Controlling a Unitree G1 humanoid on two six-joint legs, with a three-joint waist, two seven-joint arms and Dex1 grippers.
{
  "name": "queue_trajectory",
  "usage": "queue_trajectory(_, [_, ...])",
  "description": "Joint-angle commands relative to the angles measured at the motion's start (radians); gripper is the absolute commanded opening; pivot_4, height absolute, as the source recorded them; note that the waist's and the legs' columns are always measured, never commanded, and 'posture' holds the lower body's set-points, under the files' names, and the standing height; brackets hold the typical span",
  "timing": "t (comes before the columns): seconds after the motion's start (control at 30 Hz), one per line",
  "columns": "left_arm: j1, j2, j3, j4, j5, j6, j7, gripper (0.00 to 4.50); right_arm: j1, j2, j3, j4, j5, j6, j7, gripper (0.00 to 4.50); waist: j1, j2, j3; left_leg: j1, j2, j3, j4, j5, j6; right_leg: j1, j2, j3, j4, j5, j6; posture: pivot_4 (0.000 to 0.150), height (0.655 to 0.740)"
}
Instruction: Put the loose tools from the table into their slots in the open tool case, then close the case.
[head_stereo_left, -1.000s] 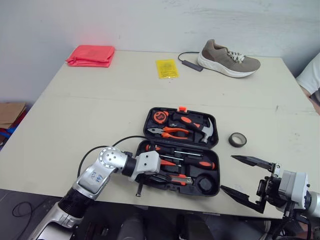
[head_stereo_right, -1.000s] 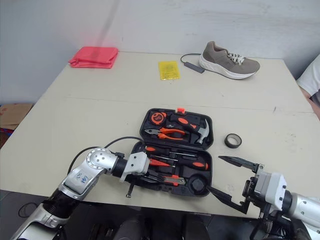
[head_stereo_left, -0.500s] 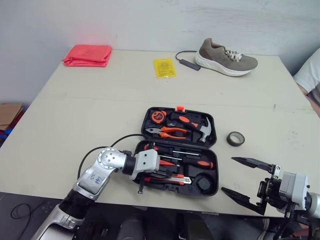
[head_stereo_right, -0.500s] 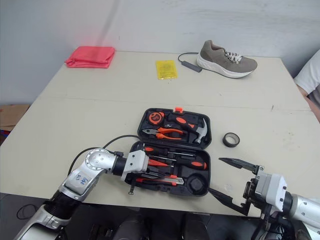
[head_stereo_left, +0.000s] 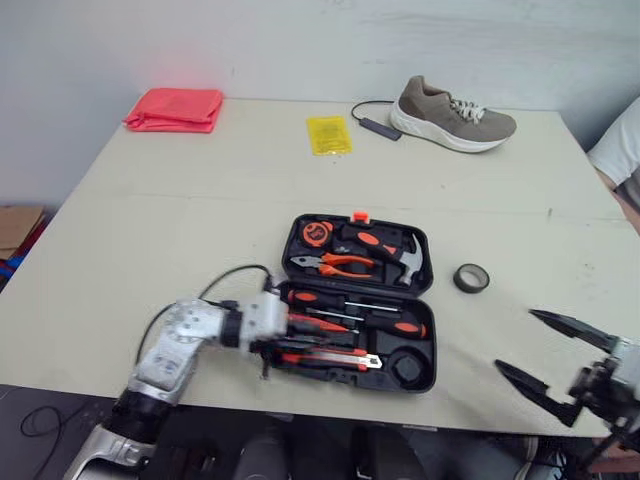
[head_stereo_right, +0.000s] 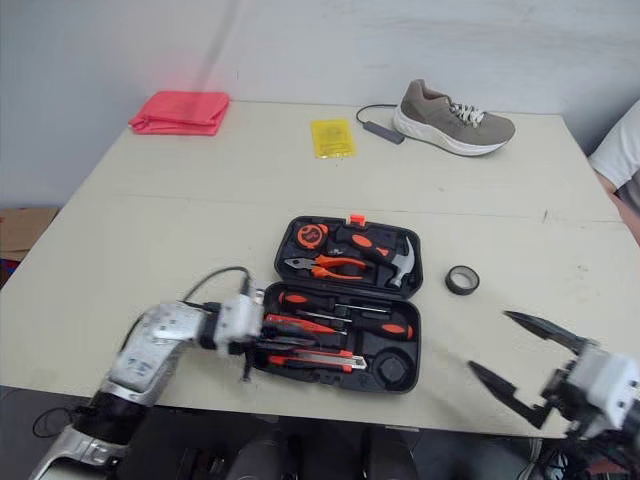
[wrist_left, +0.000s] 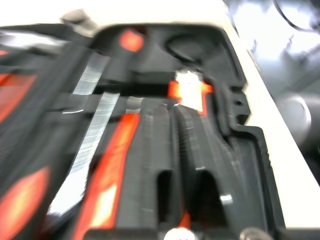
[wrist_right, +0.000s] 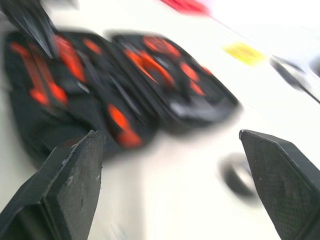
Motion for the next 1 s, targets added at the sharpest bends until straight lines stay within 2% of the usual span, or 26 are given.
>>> queue_trajectory(0.03, [0.019, 0.058, 0.176, -0.009, -0.089, 0.075, 0.062, 2.23, 0.034, 0.024, -0.126, 0.107, 0.012, -0.082, 0.006, 4.50, -0.001, 0.001, 0.001, 0.000, 0.000, 0.000, 0.000, 0.000, 0.000, 0.000, -0.001, 0.000, 0.000, 0.000, 0.000, 0.150, 0.7400])
queue_trajectory(0.17, [0.088, 0.169, 0.358, 0.151, -0.049, 0.042, 0.108, 4.08, 0.063, 0.064, -0.228, 0.290, -0.007, -0.180, -0.019, 4.50, -0.007, 0.003, 0.002, 0.001, -0.001, 0.001, -0.002, -0.001, 0.000, 0.000, -0.003, -0.002, -0.001, 0.000, 0.000, 0.150, 0.7400])
queue_trajectory(0.2, [0.101, 0.181, 0.400, 0.200, -0.040, 0.022, 0.135, 4.41, 0.065, 0.073, -0.245, 0.325, -0.009, -0.195, -0.033, 4.50, -0.010, 0.004, 0.003, 0.001, -0.001, 0.001, -0.002, -0.001, 0.000, 0.000, -0.003, -0.003, -0.002, 0.000, 0.000, 0.150, 0.7400])
queue_trajectory(0.33, [0.187, 0.238, 0.544, 0.392, -0.016, -0.049, 0.180, 4.49, 0.073, 0.100, -0.304, 0.492, -0.023, -0.264, -0.095, 4.50, -0.024, 0.003, 0.004, 0.001, -0.001, 0.001, -0.003, -0.002, -0.001, 0.000, -0.005, -0.004, -0.003, 0.000, 0.000, 0.150, 0.7400])
queue_trajectory(0.43, [0.197, 0.252, 0.575, 0.451, -0.014, -0.061, 0.202, 4.49, 0.065, 0.104, -0.314, 0.539, -0.016, -0.273, -0.138, 4.50, -0.027, 0.003, 0.004, 0.001, -0.001, 0.001, -0.005, -0.002, -0.001, 0.000, -0.006, -0.004, -0.004, 0.000, 0.000, 0.150, 0.7400])
queue_trajectory(0.53, [0.196, 0.241, 0.568, 0.404, -0.029, -0.053, 0.198, 4.49, 0.044, 0.102, -0.289, 0.518, -0.021, -0.271, -0.168, 4.50, -0.026, 0.003, 0.004, 0.001, -0.001, 0.000, -0.005, -0.004, -0.004, 0.001, -0.009, -0.004, -0.005, 0.001, 0.000, 0.150, 0.7400])
queue_trajectory(0.67, [0.152, 0.194, 0.525, 0.255, -0.080, 0.002, 0.202, 4.49, -0.007, 0.060, -0.232, 0.397, -0.014, -0.186, -0.211, 4.50, -0.026, 0.004, 0.004, 0.001, -0.001, 0.000, -0.007, -0.004, -0.006, 0.000, -0.009, -0.004, -0.006, 0.001, -0.001, 0.150, 0.7400])
queue_trajectory(0.83, [0.067, 0.165, 0.436, 0.121, -0.115, 0.093, 0.175, 4.49, -0.057, -0.102, -0.173, 0.230, -0.061, 0.102, -0.326, 4.50, -0.028, 0.006, 0.004, 0.001, -0.003, 0.001, -0.009, 0.000, -0.002, 0.000, -0.009, -0.004, -0.005, 0.001, 0.000, 0.150, 0.7400])
queue_trajectory(1.0, [-0.069, 0.134, 0.295, 0.004, -0.149, 0.199, 0.118, 4.49, -0.158, -0.423, -0.022, 0.044, 0.027, 0.536, -0.248, 4.50, -0.028, 0.005, 0.004, 0.002, -0.004, 0.002, -0.010, 0.003, -0.002, 0.000, -0.007, -0.003, -0.005, 0.002, 0.001, 0.150, 0.7400])
